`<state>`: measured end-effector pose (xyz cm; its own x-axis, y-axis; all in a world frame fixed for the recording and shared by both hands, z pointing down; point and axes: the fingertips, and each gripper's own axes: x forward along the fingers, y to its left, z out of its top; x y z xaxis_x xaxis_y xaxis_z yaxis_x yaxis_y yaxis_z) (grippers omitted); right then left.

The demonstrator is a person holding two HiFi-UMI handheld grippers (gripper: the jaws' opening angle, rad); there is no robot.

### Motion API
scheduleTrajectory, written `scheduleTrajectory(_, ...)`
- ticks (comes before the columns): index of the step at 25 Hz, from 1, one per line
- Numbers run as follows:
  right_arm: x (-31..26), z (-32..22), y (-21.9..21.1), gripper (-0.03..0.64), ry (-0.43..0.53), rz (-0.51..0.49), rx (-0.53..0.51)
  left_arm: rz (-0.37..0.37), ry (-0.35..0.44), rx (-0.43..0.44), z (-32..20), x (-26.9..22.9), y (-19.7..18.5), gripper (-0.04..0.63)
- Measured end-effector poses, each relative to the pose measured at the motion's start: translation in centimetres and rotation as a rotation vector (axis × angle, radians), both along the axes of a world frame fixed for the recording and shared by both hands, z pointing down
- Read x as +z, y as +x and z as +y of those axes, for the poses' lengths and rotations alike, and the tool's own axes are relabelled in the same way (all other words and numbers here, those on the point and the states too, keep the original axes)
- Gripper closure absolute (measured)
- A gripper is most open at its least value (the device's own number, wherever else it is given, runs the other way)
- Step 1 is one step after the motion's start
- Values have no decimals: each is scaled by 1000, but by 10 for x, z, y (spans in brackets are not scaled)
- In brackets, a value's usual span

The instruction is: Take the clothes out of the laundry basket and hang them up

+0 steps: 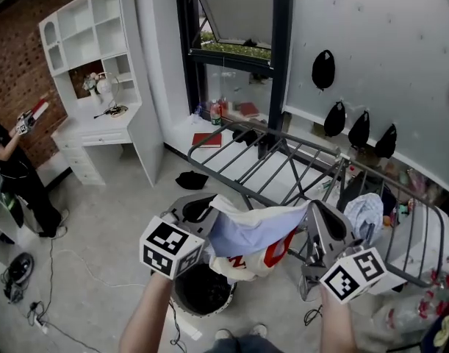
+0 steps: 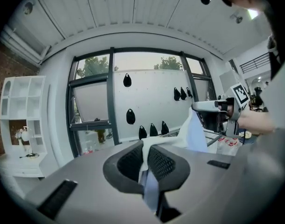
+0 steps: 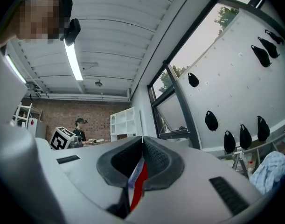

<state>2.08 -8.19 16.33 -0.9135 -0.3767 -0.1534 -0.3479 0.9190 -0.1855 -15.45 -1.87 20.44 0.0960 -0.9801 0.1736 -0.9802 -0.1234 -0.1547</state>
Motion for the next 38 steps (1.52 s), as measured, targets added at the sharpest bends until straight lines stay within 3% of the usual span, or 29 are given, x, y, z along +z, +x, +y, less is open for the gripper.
scheduleTrajectory(5,-32,-13,5,606,63,-10,58,-66,19,69,-24,-34,7,568)
scheduleTrajectory(14,-47,-45,9,606,127,44,158,23,37,147,-64,-39,10,568)
scheduleTrajectory(20,-41,-83,12,606,124,77,199,32,34,184,-107,-35,15,568)
scheduleTrajectory(27,-20,-168,-5,606,140,121,225,23,19,205,-197,-16,6,568)
scheduleTrajectory(38,-5,-344,-22,606,100,194,231,78,-15,167,-370,-1,-11,568)
